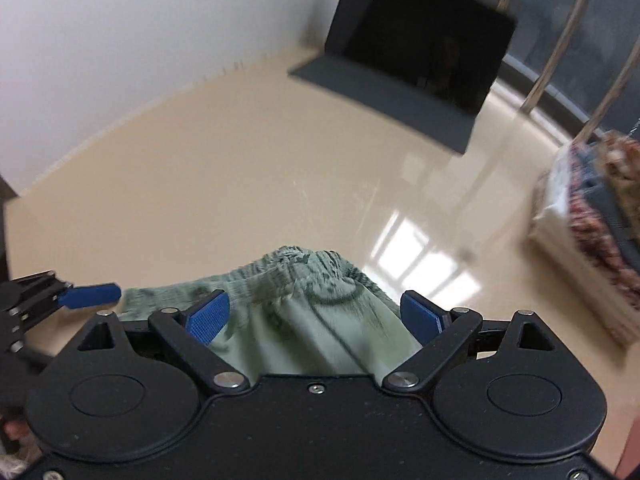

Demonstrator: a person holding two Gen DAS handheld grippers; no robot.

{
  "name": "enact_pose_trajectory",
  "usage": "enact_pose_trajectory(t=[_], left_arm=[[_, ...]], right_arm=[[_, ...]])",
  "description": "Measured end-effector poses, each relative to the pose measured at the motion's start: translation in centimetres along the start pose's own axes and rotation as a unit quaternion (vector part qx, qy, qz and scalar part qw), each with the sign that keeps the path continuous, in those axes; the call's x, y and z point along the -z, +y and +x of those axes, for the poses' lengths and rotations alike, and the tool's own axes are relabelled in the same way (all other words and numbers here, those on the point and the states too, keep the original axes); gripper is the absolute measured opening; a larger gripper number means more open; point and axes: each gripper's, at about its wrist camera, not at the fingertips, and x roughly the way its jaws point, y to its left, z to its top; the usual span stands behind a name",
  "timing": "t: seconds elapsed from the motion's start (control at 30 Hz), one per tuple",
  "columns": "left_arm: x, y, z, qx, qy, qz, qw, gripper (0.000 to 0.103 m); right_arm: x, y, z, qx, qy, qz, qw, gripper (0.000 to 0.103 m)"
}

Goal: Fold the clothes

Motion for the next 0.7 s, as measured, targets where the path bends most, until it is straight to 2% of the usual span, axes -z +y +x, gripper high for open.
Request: enact_pose_trajectory(t=[0.07,0.1,0.13,0.17,0.2,0.33,0.47,0.57,0.7], left_arm=[[-0.3,-0.2,0.7,0.005,0.007,0.007,0.9999,0.045],[-0.4,-0.3,1.0,0.009,0.013,0.008,0.9998,0.03],[-0.6,-0.3,1.3,0.014,0.019,0.007,0.9997,0.021],[-0.9,-0.2,1.6,0.019,0.025,0.004,0.9995,0.019],[-1.1,-0.2,1.8,0.024,0.028,0.0,0.9993,0.015],[-2.4,-0.4,2.0,0.039,0.018,-0.002,0.9991,0.011],[-5.0,-1.5,0.2,0.044,-0.029,0.008,0.9986,0.011],[-7.3,-2.6,-2.9,0.06,-0.083,0.016,0.9947,0.011],[-10.0,-4.7,-8.7,0.098,-0.154,0.031,0.9828,0.011]], right_arm=[[-0.3,-0.5,2.3,-0.005,0.022,0.012,1.0,0.091],[-0.4,-0.6,2.9,-0.011,0.027,0.023,0.999,0.083],[-0.4,-0.7,3.5,-0.016,0.031,0.034,0.999,0.061],[-0.3,-0.9,3.9,-0.02,0.031,0.045,0.998,0.044],[-0.1,-1.1,4.1,-0.025,0.029,0.051,0.998,0.022],[0.3,-1.5,2.9,-0.022,-0.015,0.051,0.998,0.01],[0.6,-3.2,-0.4,-0.036,-0.089,0.088,0.992,0.008],[1.0,-4.7,-5.1,-0.064,-0.168,0.121,0.976,0.007],[2.1,-6.2,-12.5,-0.123,-0.281,0.164,0.938,0.008]])
